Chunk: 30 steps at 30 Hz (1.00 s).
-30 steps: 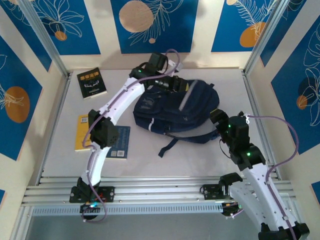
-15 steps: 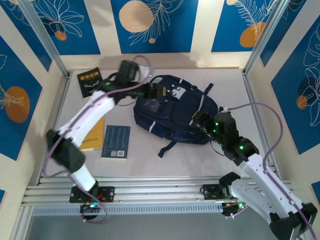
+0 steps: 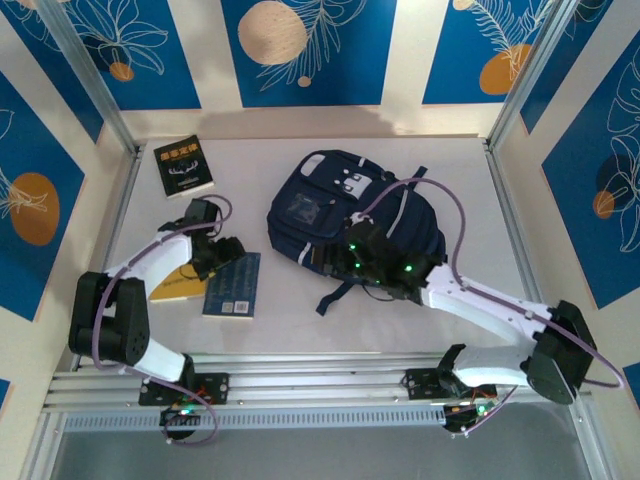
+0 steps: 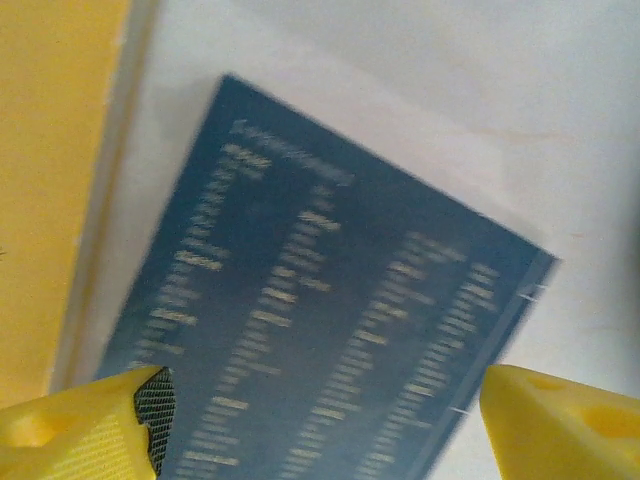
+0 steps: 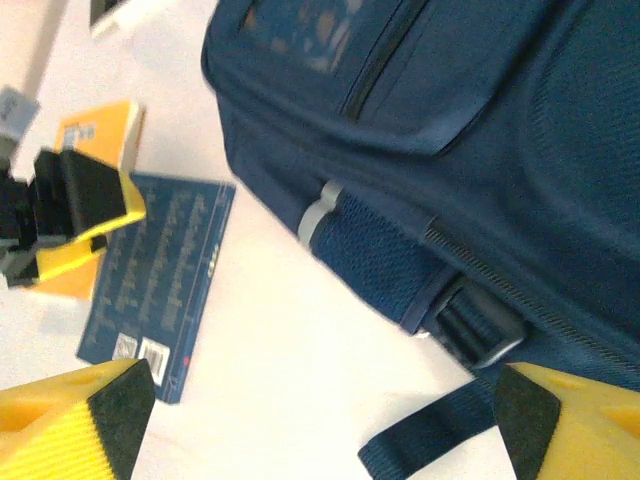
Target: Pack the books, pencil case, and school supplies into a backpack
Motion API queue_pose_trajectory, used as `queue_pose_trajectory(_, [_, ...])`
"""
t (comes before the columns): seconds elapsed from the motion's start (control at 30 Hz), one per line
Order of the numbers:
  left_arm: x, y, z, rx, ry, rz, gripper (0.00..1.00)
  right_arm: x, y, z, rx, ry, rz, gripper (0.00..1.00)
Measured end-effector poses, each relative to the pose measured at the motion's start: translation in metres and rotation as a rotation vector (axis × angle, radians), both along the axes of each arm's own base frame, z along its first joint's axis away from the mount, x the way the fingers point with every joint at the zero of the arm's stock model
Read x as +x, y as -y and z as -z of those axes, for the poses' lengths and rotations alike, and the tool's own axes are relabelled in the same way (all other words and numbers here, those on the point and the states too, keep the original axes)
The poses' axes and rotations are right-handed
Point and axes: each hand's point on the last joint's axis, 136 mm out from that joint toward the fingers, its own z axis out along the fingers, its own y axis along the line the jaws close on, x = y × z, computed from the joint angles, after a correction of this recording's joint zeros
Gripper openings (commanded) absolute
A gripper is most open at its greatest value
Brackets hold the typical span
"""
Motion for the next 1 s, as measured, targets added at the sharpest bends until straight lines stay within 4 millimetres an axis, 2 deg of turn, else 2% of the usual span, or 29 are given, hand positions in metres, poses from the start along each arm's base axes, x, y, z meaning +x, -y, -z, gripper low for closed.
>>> queue_pose_trajectory(0.17, [0.008,-0.017,0.013,0.057,0.002,-0.048,0.81,-0.016,-0.027,0.028,-0.044,-0.071,-0.089,0.9])
queue_pose_trajectory(0.27, [0.009,-0.019,0.02,0.065,-0.004,-0.053,0.81,-0.023,-0.035,0.037,-0.054,-0.096,-0.12,0.9])
queue_pose_trajectory(0.4, [0.011,-0.015,0.023,0.049,0.015,-0.052,0.81,-0.023,-0.04,0.04,-0.057,-0.112,-0.132,0.91])
queue_pose_trajectory(0.53, [0.009,0.0,0.028,0.012,0.049,-0.023,0.81,-0.022,-0.046,0.043,-0.056,-0.125,-0.142,0.91])
queue_pose_trajectory(0.73, [0.005,0.006,0.025,-0.042,0.128,-0.057,0.81,-0.021,-0.069,0.053,-0.061,-0.178,-0.203,0.86])
queue_pose_trajectory(0.83, [-0.006,0.014,0.023,-0.102,0.136,-0.061,0.81,-0.021,-0.086,0.061,-0.056,-0.223,-0.251,0.8])
queue_pose_trajectory(1.0, [-0.043,0.029,0.02,-0.197,0.087,-0.046,0.81,-0.018,-0.118,0.08,-0.051,-0.324,-0.302,0.65])
